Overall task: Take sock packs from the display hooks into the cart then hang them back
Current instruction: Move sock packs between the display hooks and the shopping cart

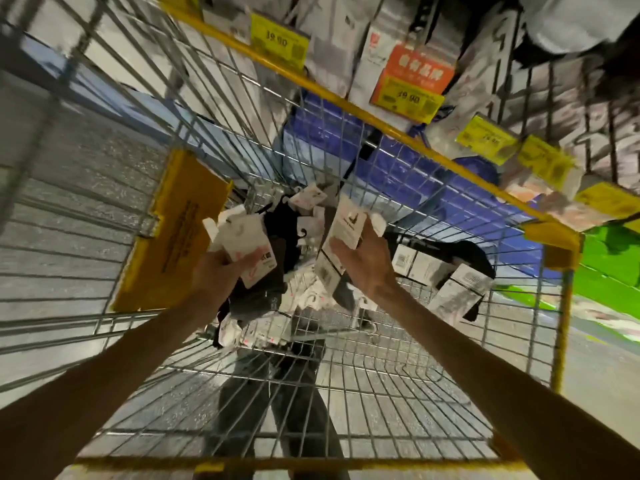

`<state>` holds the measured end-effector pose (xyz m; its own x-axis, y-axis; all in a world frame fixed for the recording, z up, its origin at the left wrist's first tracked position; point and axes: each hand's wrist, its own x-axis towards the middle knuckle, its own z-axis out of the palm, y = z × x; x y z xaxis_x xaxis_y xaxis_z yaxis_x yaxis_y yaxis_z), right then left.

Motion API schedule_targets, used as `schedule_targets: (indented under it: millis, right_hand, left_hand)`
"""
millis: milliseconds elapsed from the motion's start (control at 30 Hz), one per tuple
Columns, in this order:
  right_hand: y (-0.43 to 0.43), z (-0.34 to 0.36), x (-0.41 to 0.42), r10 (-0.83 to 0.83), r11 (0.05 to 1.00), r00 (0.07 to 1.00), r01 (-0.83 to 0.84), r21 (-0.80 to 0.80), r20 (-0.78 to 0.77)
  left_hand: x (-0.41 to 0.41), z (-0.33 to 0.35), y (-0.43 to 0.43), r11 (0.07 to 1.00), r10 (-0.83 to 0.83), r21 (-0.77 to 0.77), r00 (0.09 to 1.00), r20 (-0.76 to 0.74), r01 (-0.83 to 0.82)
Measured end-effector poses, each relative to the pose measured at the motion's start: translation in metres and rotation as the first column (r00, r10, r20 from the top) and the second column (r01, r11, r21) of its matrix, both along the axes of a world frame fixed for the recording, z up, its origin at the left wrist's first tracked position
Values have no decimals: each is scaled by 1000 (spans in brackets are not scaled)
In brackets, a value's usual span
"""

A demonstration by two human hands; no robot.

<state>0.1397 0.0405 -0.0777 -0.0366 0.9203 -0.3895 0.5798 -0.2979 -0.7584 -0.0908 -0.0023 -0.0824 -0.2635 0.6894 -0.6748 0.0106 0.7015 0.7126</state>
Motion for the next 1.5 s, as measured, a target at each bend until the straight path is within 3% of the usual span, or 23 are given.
schedule_targets:
  millis: [233,267,333,400,467,500,600,700,800,933,1233,1500]
  right_hand:
    - [1,89,-53,126,948,984,-156,-278,-123]
    - [2,103,-56,61,928,974,-136,-346,-219]
    - [5,131,-52,-111,881,905,-101,-461,-410]
    - [2,162,-36,-224,874,832,-60,-482,-508]
    - [-5,194,-20,-245,884,813,-36,-466,-529]
    - [-7,211,-13,-198,903,847,-39,-428,-494]
    - [-10,253,6,-32,955,958,-55,-292,-286]
    - [-10,291,25,-36,976,988,2,-219,-150]
    - [-13,327,38,-142,980,963,104,-172,-227]
    - [-23,376,51,-296,954,821,226,-199,-488]
    - [-28,468,67,-354,913,625,393,-111,-695]
    - [-7,522,54,-305,886,637,462,33,-708]
  left_hand:
    - [29,65,10,944,-292,69,916,-276,322]
    - [32,75,12,948,-284,52,905,-318,315]
    - [30,94,18,967,-236,37,935,-264,254]
    - [25,119,25,966,-238,48,946,-220,255]
    - [23,146,33,945,-309,40,925,-220,325]
    - [27,164,38,932,-346,40,916,-205,361]
    - [43,221,50,915,-372,105,915,-158,390]
    - [62,274,54,911,-361,197,931,-45,363]
    - [80,316,55,883,-407,281,912,59,376]
    - [102,365,59,896,-390,303,902,183,326]
    - [124,467,68,908,-310,380,895,320,179]
    - [126,531,77,872,-318,467,895,314,146]
